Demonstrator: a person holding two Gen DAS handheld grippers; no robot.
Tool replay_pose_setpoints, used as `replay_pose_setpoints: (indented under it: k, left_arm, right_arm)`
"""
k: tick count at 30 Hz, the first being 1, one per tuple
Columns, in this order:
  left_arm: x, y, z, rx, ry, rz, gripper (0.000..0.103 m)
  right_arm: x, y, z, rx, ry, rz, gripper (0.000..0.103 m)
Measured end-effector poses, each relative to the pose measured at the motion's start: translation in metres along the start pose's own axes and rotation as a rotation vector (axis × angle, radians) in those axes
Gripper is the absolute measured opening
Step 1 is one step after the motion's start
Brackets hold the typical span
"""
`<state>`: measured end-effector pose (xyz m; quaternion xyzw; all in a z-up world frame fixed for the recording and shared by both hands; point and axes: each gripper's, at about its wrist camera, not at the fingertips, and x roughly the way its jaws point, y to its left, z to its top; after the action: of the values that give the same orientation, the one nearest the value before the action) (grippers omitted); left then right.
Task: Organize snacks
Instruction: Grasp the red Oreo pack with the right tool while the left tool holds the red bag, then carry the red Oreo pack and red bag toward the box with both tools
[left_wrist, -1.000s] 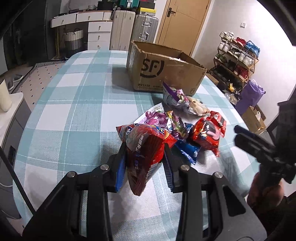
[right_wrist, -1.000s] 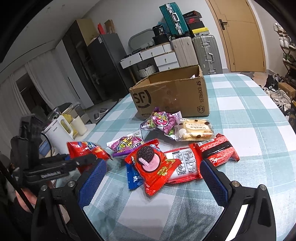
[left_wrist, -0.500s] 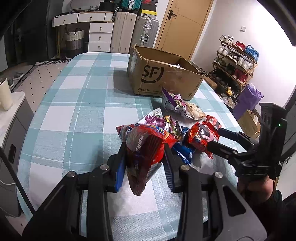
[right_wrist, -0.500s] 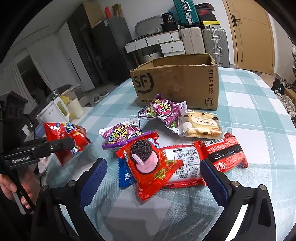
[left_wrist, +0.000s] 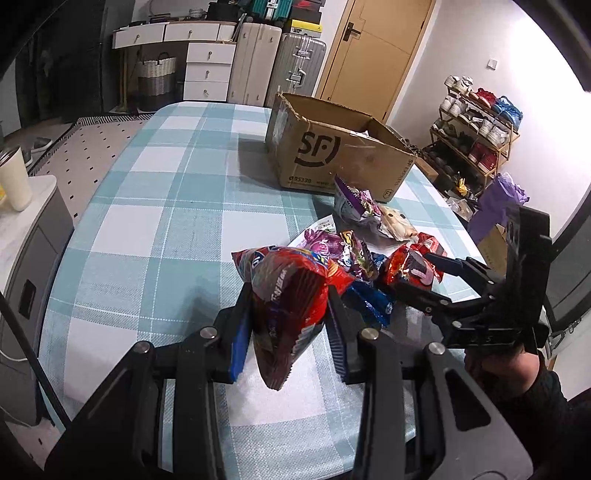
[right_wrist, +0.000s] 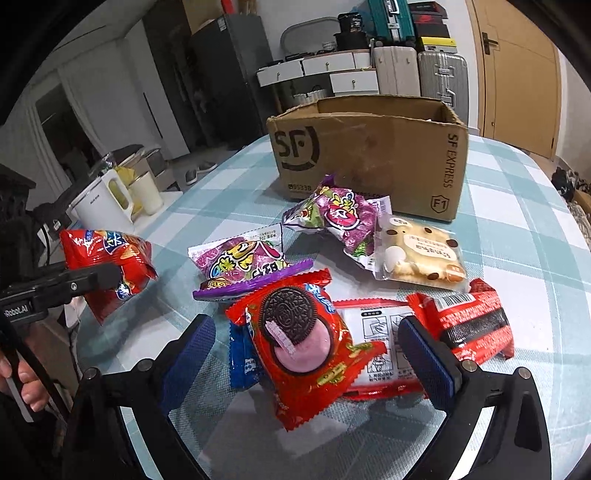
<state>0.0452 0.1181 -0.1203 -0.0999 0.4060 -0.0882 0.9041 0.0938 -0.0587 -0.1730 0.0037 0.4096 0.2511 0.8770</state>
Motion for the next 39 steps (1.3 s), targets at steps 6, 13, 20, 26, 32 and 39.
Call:
replay_pose_setpoints:
  k: [6,13,20,26,32,39]
  left_arm:
    - [-0.002,0.001,0.002,-0.006,-0.013,0.007,0.033]
    - [-0.003,0.001,0.001,-0.005,-0.011,0.006,0.033]
    - [0.0,-0.001,0.0,0.007,-0.002,0.004,0.033]
    - [0.0,-0.005,0.0,0.014,-0.007,0.001,0.033]
    - [0.002,-0.007,0.002,0.026,0.001,0.013,0.034]
    - [0.003,-0.01,0.011,0.027,-0.013,0.023,0.034]
  right_arm:
    - [0.005,0.009,-0.002,-0.042,0.016,-0.036,0.091]
    - [0.007,0.017,-0.004,-0.105,0.015,-0.099,0.047]
    - [0.001,0.013,-0.006,-0.079,-0.012,-0.079,0.045]
    - [-0.003,0.011,-0.007,-0.064,-0.017,-0.061,0.045]
    - [-0.006,0.01,-0.007,-0.042,-0.019,-0.046,0.045]
    - [-0.013,0.005,-0.004,-0.005,-0.032,-0.021,0.045]
